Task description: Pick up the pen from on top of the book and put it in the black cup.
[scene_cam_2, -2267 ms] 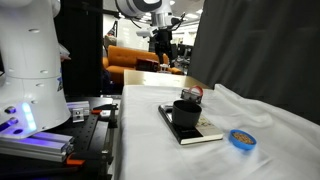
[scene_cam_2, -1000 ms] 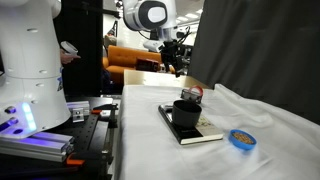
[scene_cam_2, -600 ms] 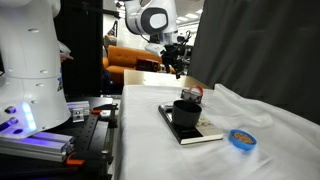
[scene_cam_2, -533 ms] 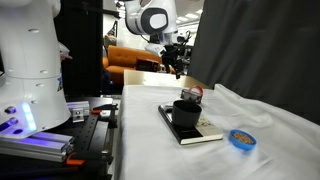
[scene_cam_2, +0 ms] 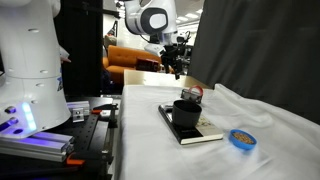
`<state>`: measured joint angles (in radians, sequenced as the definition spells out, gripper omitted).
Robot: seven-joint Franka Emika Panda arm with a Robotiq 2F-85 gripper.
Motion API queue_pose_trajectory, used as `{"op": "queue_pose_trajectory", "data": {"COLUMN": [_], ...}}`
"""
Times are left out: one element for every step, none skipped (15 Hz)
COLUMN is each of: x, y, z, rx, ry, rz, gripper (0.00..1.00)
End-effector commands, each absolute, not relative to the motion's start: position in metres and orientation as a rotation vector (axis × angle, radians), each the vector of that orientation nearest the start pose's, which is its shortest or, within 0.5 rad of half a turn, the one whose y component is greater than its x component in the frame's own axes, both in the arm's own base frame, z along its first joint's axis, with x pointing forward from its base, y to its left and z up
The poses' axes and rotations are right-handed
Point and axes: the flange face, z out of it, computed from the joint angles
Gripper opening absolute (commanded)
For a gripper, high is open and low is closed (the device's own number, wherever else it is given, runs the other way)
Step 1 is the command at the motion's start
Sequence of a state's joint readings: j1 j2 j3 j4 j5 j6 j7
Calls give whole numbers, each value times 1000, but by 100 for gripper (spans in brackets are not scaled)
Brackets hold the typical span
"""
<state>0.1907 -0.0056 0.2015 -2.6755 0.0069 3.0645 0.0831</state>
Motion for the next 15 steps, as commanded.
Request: {"op": "queue_pose_trajectory", "data": {"x": [414, 413, 412, 411, 410, 410, 409, 409, 410, 411, 412, 414, 416, 418, 419], "y": [171, 171, 173, 174, 177, 178, 181, 183, 184, 184, 183, 183, 182, 182, 181], "z": [271, 267, 263, 259, 256, 253, 249, 245, 240, 236, 230, 225, 219, 214, 209], "rx": [-2985, -2990, -2993, -2994, -2995, -2994, -2991, -2989, -2988, -2988, -2991, -2994, -2997, -2999, -3002], "ry": [-489, -502, -512, -521, -525, -531, -534, -544, -555, -557, -560, -558, -557, -556, -557], "rz": [-509, -488, -467, -443, -426, -414, -405, -396, -389, -378, -366, -352, -335, -323, -312], "gripper": [100, 100, 100, 100, 100, 100, 100, 100, 100, 100, 100, 100, 100, 100, 100]}}
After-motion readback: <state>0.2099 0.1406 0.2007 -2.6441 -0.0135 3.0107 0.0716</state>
